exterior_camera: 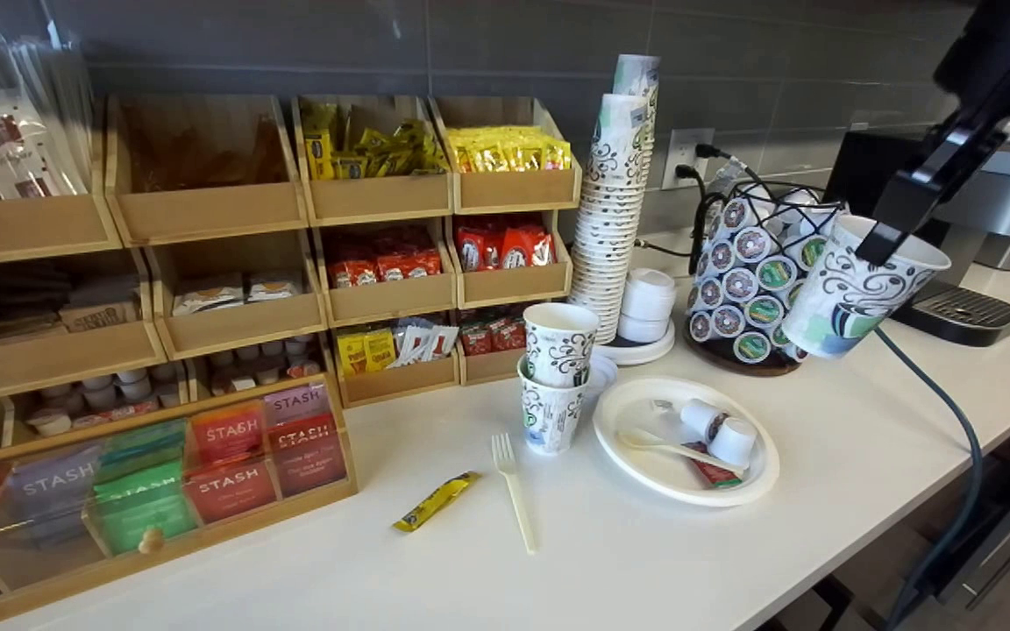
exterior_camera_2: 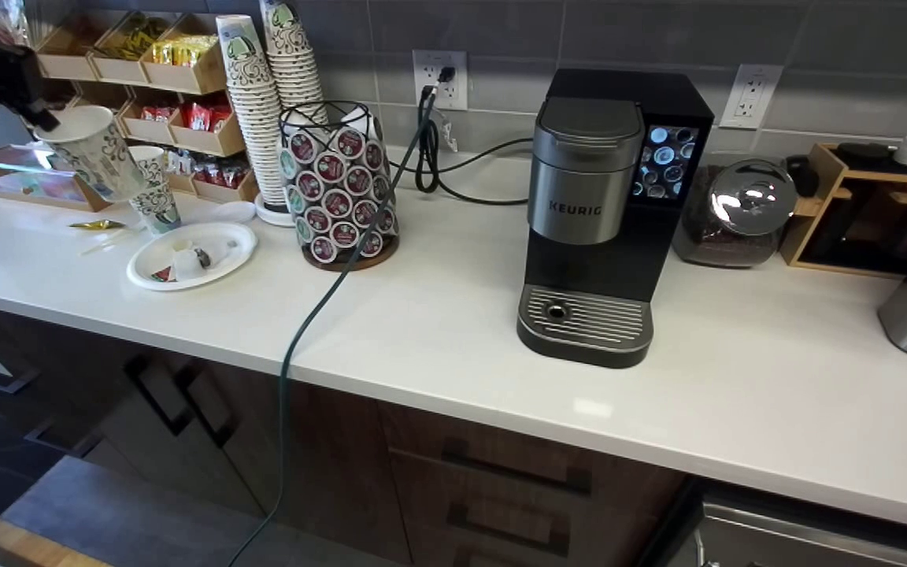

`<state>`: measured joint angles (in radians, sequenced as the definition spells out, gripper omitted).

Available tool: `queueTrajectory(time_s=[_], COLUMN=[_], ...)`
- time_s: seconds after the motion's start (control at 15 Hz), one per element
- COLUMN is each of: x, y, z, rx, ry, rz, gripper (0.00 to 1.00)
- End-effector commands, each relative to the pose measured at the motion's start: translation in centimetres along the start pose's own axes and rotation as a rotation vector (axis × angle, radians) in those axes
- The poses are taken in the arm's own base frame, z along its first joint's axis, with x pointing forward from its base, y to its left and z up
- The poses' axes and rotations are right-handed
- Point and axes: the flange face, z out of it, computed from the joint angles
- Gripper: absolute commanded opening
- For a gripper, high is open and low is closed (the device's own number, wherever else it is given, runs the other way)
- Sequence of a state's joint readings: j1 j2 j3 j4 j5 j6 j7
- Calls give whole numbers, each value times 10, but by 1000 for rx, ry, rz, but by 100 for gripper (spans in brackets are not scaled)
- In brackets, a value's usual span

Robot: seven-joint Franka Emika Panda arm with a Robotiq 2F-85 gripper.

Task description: Pick up the styrofoam on the left of the plate and stack of two cups on the right of the plate

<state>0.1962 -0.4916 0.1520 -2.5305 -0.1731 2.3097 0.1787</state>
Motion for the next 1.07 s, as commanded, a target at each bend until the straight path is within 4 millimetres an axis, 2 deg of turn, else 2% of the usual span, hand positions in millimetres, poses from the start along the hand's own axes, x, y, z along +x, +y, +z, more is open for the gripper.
queueTrajectory(time_s=[0.0,0.07,0.2,0.4,0.47,0.53,0.6,0.8,1.0], x=[-10,-4,-5,-4,-4,4,22,54,84], y=[-31,-17,-22,-17,-16,-19,-31,-55,-74], z=[-41,-30,-39,-33,-31,-32,-34,-33,-17], rx=[78,37,39,35,34,63,90,141,177], ry=[103,62,83,69,65,110,190,315,347], rz=[-156,-84,-97,-86,-84,-71,-71,-123,-181], gripper=[1,1,4,4,1,1,1,1,1])
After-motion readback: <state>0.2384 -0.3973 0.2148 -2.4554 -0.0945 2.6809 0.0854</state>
